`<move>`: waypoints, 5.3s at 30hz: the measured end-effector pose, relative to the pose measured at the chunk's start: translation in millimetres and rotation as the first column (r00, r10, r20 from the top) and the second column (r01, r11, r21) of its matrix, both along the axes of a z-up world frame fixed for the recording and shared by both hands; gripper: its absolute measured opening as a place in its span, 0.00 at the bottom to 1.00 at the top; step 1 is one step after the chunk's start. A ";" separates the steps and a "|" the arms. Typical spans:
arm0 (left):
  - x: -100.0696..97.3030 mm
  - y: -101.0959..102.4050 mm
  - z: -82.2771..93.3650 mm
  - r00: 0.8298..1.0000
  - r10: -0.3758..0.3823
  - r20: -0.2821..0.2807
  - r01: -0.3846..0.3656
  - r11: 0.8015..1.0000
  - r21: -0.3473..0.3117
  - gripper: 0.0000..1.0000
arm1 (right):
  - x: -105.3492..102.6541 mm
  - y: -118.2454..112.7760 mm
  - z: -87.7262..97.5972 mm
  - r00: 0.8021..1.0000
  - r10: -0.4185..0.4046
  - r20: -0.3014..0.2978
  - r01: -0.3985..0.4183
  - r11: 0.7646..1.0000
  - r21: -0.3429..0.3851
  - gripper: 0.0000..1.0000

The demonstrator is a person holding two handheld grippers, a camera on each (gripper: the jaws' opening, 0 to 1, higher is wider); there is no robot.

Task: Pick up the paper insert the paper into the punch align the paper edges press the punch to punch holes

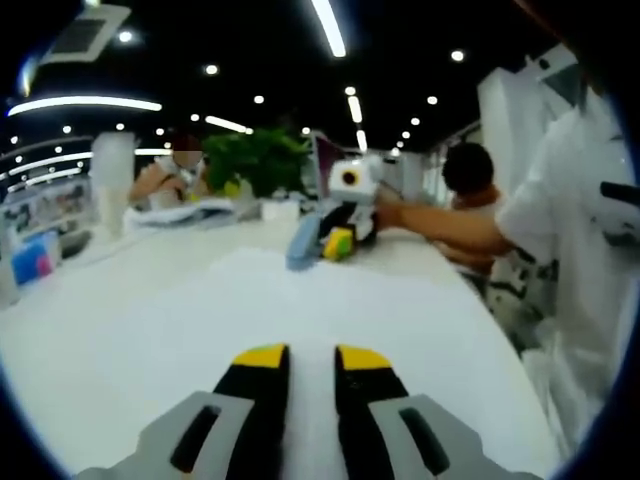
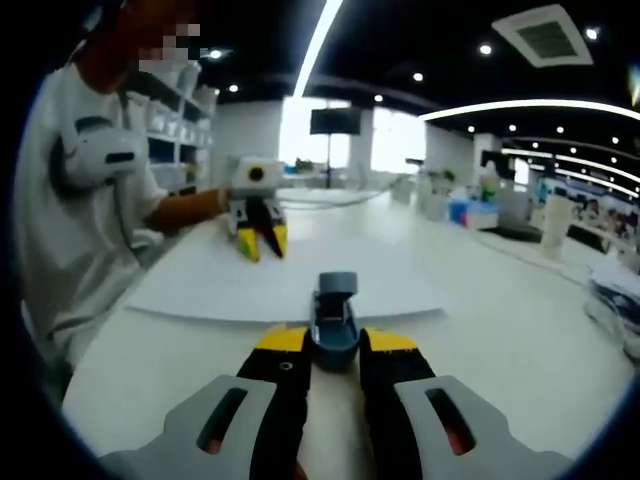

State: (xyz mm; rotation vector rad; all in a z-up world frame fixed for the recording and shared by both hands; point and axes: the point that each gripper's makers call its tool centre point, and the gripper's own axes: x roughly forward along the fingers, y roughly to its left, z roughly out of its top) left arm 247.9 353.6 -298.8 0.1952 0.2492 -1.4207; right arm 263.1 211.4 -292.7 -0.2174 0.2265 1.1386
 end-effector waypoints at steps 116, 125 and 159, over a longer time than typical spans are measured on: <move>39.3 -2.3 2.3 0.988 0.147 0.044 -0.146 0.989 -0.019 0.52 | 85.5 -66.8 -6.1 0.530 -0.848 0.007 0.848 0.530 -0.027 0.23; 38.0 -2.0 6.7 0.989 0.143 0.035 -0.142 0.989 -0.034 0.54 | 85.5 -67.7 -4.5 0.520 -0.854 -0.004 0.854 0.520 -0.009 0.25; 107.9 -162.2 25.1 0.976 -0.215 0.032 0.216 0.976 -0.034 0.50 | 76.5 -88.8 12.4 0.473 -0.873 -0.121 0.876 0.451 0.170 0.30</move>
